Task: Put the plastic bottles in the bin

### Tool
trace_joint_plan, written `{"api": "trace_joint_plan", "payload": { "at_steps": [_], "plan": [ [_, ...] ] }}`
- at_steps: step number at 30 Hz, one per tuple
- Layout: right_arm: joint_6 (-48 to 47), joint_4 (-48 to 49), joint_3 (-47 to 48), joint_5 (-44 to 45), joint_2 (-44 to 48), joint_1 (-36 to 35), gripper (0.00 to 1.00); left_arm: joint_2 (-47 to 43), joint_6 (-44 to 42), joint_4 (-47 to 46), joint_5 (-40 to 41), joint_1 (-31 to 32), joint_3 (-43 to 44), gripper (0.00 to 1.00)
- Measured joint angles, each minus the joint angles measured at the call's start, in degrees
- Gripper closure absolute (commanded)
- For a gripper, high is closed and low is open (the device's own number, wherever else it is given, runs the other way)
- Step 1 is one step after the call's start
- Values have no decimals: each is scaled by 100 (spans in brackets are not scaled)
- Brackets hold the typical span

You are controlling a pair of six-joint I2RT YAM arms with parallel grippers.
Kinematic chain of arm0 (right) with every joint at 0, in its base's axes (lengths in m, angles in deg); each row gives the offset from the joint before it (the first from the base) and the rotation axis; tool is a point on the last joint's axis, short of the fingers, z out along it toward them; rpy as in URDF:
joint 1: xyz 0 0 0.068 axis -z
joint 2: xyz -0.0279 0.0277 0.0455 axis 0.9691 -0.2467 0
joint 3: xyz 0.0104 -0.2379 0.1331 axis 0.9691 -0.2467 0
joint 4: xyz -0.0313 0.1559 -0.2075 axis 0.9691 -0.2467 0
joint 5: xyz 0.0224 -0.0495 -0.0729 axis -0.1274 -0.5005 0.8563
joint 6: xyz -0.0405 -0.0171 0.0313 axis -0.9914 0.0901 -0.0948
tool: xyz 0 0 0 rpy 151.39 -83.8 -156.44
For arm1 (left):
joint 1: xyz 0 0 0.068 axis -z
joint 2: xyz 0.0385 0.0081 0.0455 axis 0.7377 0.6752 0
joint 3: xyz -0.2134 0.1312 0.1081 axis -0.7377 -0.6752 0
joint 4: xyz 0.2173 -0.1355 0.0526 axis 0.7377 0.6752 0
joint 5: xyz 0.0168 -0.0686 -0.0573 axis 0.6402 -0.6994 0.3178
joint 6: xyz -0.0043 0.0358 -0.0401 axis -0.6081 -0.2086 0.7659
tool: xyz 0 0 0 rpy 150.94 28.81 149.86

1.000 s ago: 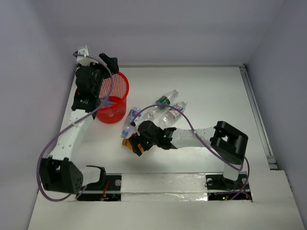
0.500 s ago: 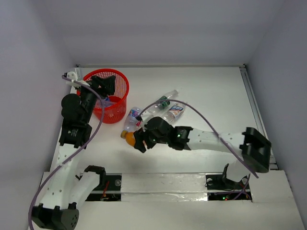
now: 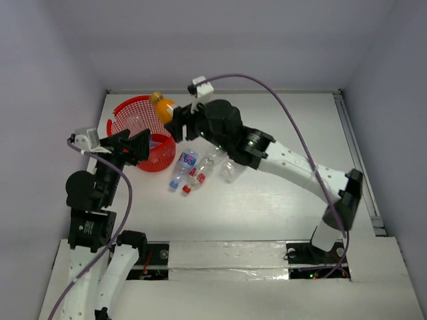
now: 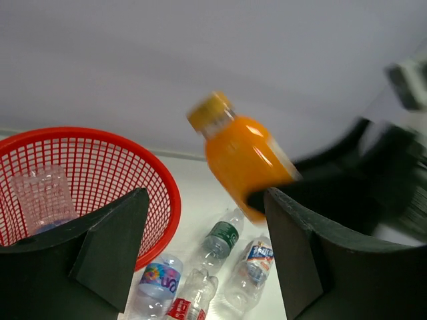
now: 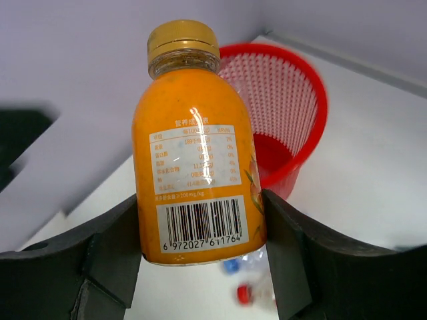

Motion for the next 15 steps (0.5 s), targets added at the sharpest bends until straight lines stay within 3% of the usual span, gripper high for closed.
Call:
{"api": "trace_joint_plan", "payload": {
  "at_steps": [7, 10, 11, 12, 15],
  "plan": [
    [39, 153, 1950, -317, -2028, 492, 51, -590, -186, 557, -20, 103, 175, 41],
    [101, 11, 2671, -581, -2785, 529, 34, -592, -221, 721, -129, 219, 208, 42],
    [118, -2, 2837, -662, -2955, 529, 20, -592, -219, 796, -195, 236, 205, 43],
    [155, -50, 3021, -748, -3128, 529, 15, -592, -216, 855, -251, 247, 205, 44],
    [225, -90, 3344, -894, -3388, 546, 6, -619, -201, 966, -446, 275, 164, 44]
  ]
}}
